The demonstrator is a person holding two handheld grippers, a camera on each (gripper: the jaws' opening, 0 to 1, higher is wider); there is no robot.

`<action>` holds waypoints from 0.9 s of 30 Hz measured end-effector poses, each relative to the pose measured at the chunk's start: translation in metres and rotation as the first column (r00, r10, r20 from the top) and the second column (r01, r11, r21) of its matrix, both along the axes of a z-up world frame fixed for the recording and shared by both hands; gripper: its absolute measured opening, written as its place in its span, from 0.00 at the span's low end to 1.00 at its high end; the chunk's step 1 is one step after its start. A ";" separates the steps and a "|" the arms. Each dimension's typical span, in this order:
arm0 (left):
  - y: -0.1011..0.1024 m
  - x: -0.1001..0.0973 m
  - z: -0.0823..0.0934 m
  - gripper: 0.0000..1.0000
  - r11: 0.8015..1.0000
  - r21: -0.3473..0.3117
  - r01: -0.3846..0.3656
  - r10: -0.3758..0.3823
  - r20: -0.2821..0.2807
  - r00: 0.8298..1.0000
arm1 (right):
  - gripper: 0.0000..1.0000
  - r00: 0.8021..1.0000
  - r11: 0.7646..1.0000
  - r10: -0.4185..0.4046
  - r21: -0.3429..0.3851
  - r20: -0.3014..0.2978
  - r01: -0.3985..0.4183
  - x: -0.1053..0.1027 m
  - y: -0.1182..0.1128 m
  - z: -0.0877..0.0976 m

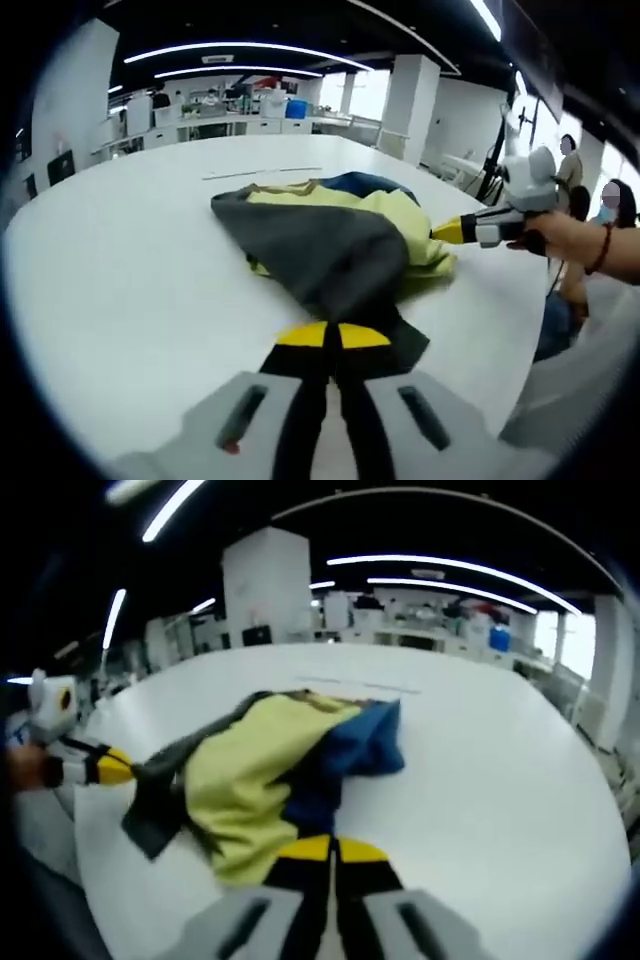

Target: Fold the garment on the visible template until the final outline fits inside the template.

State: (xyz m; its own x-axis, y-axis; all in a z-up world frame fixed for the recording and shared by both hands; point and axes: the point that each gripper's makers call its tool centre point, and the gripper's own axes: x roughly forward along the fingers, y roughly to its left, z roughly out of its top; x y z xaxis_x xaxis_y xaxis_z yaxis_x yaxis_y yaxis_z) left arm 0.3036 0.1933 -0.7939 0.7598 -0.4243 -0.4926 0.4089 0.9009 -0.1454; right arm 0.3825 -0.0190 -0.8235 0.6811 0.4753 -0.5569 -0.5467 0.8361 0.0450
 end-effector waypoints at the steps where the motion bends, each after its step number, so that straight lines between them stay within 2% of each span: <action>1: 0.004 0.000 0.003 0.00 1.000 0.001 -0.003 0.003 0.007 1.000 | 0.00 1.000 1.000 -0.004 -0.003 0.002 0.004 0.000 -0.002 0.003; 4: 0.017 0.002 0.011 0.00 0.999 0.036 -0.023 0.022 0.029 0.999 | 0.00 1.000 1.000 -0.014 -0.009 0.018 0.014 0.001 -0.007 0.008; 9: 0.047 0.004 0.021 0.00 0.997 0.039 -0.061 0.059 0.044 0.997 | 0.00 0.999 0.999 -0.024 -0.037 0.045 0.025 0.005 -0.020 0.017; 12: 0.067 0.005 0.027 0.00 0.994 0.085 -0.075 0.070 0.060 0.996 | 0.00 0.998 0.998 -0.033 -0.058 0.062 0.037 0.011 -0.033 0.025; 15: 0.085 0.008 0.028 0.00 0.990 0.108 -0.090 0.084 0.061 0.995 | 0.00 0.996 0.996 -0.042 -0.080 0.078 0.049 0.016 -0.044 0.031; 19: 0.111 0.012 0.025 0.00 0.977 0.179 -0.117 0.108 0.058 0.992 | 0.00 0.992 0.992 -0.074 -0.093 0.101 0.084 0.024 -0.065 0.041; 27: 0.173 0.024 0.025 0.00 0.951 0.201 -0.233 0.228 0.049 0.972 | 0.00 0.987 0.980 -0.115 -0.149 0.108 0.130 0.032 -0.101 0.048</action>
State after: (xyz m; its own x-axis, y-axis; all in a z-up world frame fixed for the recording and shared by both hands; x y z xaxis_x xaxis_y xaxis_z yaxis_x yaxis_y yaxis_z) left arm 0.3277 0.3662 -0.7689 0.8383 -0.1285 -0.5299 0.1876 0.9805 0.0590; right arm 0.4146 -0.1197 -0.7756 0.7841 0.2981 -0.5444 -0.4349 0.8897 -0.1392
